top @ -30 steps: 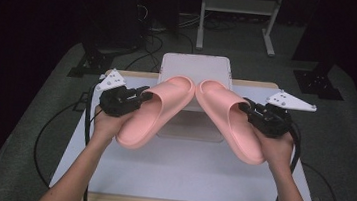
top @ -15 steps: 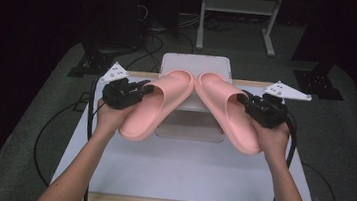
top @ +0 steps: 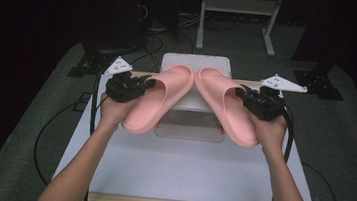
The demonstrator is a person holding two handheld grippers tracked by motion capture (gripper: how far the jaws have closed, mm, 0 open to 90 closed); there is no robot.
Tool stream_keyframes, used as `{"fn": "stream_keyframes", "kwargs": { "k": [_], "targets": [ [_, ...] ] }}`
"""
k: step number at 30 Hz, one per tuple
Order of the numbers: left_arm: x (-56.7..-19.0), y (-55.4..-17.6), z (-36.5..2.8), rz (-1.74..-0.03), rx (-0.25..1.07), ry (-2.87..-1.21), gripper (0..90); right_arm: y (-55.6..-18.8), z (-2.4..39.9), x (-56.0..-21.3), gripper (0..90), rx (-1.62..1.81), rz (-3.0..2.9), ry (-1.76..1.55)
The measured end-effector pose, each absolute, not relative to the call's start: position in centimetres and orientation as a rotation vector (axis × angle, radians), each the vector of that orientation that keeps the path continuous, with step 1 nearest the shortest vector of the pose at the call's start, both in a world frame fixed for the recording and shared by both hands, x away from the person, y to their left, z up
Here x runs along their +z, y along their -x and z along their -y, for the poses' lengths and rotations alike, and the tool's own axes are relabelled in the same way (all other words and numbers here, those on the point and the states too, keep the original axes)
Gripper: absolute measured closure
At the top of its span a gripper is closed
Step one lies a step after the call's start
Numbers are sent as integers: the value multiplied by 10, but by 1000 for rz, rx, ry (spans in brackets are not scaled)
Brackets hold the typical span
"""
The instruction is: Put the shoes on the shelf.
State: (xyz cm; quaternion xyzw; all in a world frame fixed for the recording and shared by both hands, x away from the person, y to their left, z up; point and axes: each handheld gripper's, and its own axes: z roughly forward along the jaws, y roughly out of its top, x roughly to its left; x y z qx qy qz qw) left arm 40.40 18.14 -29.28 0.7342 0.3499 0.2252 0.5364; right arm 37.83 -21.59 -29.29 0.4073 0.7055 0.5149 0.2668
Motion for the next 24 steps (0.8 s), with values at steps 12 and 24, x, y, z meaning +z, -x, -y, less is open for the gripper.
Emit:
{"fn": "stream_keyframes", "kwargs": {
  "k": [12,24],
  "targets": [
    [-291,-416,-176,-851,534,-1750,733,-386,215,-291,771,1389,-1884,-1122],
    [-287,-425,-173,-851,535,-1747,732,-393,216,-287,771,1382,-1872,-1130]
  ]
}}
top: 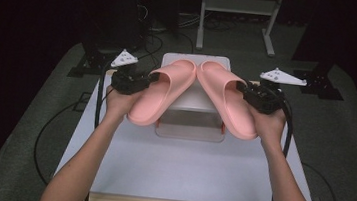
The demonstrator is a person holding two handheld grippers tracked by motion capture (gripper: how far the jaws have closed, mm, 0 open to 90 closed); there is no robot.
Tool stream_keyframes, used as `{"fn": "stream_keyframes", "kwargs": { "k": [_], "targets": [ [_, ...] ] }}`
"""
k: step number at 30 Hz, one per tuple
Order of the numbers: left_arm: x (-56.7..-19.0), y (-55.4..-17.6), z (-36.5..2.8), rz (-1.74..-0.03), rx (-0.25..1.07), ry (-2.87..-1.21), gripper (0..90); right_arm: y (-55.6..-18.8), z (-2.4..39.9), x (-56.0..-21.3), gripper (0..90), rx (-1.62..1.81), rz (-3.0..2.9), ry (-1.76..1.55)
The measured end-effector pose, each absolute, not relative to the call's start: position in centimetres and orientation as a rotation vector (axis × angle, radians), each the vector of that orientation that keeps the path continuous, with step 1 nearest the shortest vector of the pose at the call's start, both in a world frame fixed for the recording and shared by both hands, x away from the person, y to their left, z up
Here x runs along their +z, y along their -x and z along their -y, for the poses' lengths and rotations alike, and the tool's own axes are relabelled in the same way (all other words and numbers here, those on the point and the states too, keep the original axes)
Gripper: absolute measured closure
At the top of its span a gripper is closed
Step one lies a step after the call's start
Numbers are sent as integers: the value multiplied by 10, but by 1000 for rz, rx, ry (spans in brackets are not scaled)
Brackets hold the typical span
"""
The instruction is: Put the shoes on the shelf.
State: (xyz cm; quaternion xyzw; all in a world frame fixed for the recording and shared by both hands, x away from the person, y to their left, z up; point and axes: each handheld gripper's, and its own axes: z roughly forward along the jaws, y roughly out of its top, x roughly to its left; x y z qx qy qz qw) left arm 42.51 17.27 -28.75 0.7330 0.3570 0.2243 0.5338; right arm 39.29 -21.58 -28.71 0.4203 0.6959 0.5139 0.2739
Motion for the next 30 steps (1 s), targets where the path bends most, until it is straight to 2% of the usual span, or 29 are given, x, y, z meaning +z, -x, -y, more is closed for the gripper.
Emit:
{"fn": "stream_keyframes", "kwargs": {
  "k": [30],
  "targets": [
    [-290,-459,-170,-913,526,-1748,728,-429,208,-286,765,1336,-1868,-1189]
  ]
}}
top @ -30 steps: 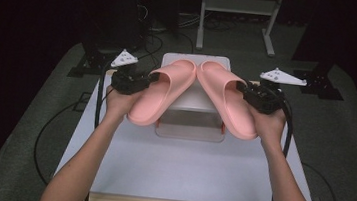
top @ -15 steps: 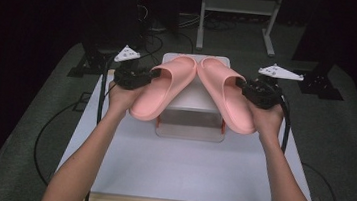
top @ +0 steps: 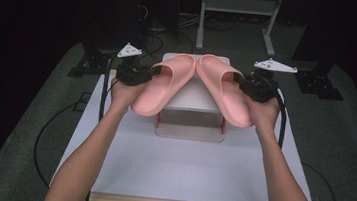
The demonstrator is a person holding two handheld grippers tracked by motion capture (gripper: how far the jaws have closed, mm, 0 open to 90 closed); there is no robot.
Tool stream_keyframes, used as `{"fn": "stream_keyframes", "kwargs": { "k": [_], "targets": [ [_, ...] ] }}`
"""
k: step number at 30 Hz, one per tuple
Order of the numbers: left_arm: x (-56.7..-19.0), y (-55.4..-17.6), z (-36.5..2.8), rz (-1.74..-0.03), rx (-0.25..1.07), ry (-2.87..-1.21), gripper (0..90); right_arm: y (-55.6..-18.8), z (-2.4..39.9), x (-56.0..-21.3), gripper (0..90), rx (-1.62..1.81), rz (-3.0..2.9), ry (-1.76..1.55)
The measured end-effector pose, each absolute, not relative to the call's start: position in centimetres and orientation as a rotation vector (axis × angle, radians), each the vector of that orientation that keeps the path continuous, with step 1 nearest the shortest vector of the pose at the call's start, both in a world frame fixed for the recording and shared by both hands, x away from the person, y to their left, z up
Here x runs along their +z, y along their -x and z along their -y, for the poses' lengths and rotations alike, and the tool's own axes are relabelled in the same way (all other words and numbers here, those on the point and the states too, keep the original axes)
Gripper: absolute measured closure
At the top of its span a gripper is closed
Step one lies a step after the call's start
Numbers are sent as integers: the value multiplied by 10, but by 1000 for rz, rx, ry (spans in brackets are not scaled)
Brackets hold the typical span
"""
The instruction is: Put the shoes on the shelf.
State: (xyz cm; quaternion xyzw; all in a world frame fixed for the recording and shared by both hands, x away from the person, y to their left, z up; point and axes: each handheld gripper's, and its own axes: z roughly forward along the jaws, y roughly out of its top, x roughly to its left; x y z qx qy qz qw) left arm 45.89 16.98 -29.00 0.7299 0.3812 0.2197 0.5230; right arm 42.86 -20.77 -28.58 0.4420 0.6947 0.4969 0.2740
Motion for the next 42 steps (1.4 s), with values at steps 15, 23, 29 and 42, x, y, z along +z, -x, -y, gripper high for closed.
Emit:
{"fn": "stream_keyframes", "kwargs": {
  "k": [15,23,29,42],
  "targets": [
    [-291,-478,-168,-956,519,-1738,724,-450,200,-283,764,1304,-1860,-1233],
    [-293,-487,-166,-981,510,-1729,721,-461,198,-285,762,1297,-1858,-1258],
    [-299,-493,-162,-994,500,-1740,715,-466,197,-289,750,1286,-1863,-1276],
    [-299,-498,-157,-1007,494,-1743,688,-472,194,-293,721,1297,-1863,-1314]
  ]
}}
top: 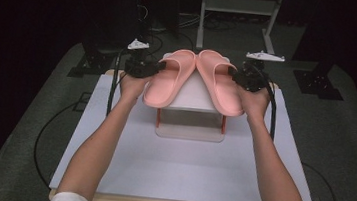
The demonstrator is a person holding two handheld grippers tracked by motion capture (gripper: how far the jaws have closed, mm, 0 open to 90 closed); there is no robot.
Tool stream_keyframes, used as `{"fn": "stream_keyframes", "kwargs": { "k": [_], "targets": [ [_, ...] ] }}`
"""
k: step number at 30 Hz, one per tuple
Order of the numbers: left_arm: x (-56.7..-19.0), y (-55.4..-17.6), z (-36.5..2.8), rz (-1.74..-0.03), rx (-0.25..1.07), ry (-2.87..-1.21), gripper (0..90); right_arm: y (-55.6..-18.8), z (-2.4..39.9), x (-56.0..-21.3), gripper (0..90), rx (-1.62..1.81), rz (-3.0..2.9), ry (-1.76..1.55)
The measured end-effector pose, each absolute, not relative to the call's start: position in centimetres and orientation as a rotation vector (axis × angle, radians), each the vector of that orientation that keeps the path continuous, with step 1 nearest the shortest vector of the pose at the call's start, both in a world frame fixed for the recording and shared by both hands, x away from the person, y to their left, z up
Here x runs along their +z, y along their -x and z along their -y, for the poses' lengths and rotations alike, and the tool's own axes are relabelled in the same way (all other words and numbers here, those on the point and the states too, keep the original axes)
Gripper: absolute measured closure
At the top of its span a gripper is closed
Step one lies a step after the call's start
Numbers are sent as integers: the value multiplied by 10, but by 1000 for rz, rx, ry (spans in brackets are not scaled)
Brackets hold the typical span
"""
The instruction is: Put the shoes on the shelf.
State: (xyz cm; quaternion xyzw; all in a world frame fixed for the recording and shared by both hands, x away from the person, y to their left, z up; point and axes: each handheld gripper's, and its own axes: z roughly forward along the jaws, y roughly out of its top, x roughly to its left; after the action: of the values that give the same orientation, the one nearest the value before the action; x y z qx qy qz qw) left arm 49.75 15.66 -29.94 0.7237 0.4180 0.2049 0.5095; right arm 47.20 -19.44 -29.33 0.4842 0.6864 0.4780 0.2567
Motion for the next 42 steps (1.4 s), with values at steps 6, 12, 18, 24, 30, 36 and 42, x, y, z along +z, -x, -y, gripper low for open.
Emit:
{"fn": "stream_keyframes", "kwargs": {
  "k": [6,12,18,24,30,36,42],
  "targets": [
    [-300,-499,-155,-1001,481,-1741,672,-472,194,-293,708,1297,-1860,-1319],
    [-300,-498,-154,-995,461,-1726,644,-472,192,-294,696,1290,-1862,-1314],
    [-300,-498,-154,-991,448,-1716,630,-472,191,-294,692,1289,-1863,-1315],
    [-300,-498,-154,-982,435,-1706,601,-472,190,-294,679,1296,-1862,-1317],
    [-301,-497,-155,-989,415,-1684,588,-471,190,-293,669,1309,-1858,-1321],
    [-304,-497,-155,-999,401,-1657,579,-471,191,-294,657,1332,-1851,-1339],
    [-304,-497,-152,-993,380,-1655,572,-472,187,-294,645,1361,-1859,-1349]
  ]
}}
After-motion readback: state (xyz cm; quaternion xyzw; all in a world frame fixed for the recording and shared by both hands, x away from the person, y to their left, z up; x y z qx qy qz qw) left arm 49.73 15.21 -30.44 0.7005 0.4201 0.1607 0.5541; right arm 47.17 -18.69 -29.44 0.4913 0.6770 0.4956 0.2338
